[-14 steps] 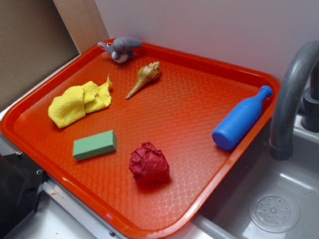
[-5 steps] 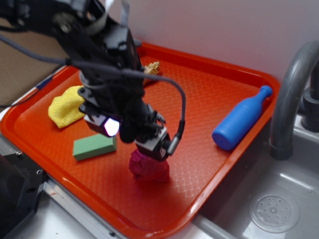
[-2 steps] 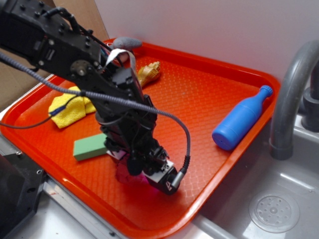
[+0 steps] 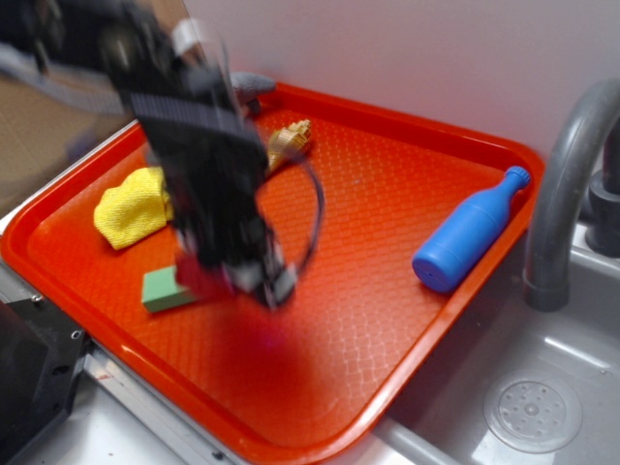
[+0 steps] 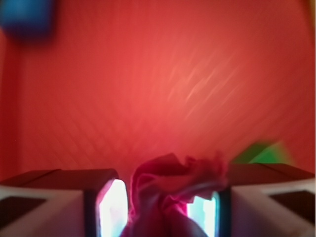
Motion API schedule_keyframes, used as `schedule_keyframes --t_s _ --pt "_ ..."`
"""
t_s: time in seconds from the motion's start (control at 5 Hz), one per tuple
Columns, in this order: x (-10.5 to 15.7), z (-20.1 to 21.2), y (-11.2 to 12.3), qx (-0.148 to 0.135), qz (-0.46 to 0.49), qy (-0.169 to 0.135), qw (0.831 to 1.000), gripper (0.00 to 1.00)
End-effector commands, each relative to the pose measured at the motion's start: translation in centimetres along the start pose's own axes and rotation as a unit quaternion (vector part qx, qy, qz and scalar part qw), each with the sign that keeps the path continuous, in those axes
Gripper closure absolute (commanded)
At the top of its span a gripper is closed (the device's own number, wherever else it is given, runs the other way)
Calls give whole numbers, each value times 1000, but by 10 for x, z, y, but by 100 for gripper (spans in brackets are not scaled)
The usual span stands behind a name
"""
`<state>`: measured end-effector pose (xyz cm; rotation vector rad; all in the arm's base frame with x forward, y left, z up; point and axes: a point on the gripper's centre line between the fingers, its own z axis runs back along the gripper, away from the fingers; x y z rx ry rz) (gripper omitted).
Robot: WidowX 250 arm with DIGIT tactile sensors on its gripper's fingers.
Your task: Grab the red paper.
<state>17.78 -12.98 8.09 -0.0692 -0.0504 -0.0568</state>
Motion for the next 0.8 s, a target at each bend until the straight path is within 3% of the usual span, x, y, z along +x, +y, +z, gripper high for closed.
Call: schedule_keyframes --t_s 0.0,0.2,0.4,0.6 --pt "32 106 30 75 12 -50 996 100" --pt "30 146 45 101 14 -72 992 100" --pt "27 172 57 97 24 -86 991 100" --pt "24 177 62 70 14 -102 992 100"
